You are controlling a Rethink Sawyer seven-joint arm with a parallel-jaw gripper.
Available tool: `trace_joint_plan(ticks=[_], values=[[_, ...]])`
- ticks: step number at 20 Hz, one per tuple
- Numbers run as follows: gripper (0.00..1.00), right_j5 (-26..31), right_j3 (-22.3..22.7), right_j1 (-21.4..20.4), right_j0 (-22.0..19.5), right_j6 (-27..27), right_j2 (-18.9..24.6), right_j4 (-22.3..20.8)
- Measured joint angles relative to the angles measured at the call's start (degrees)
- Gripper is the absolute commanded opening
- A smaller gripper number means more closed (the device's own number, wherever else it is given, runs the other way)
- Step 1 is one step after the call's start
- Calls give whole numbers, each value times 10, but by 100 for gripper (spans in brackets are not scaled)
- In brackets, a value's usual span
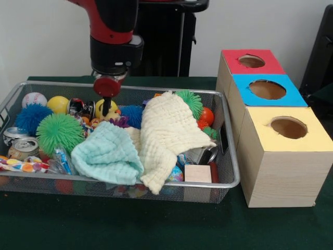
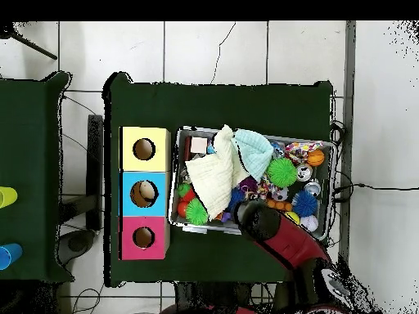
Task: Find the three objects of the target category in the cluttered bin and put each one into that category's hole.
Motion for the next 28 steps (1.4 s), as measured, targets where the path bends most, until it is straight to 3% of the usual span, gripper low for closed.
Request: trace_joint_plan(ticks=[11, 22, 28], values=[[0, 140, -15, -74, 60, 0, -40, -6], [0, 165, -33, -122, 66, 0, -53, -25], [0, 202, -28, -175, 93, 0, -70, -40]])
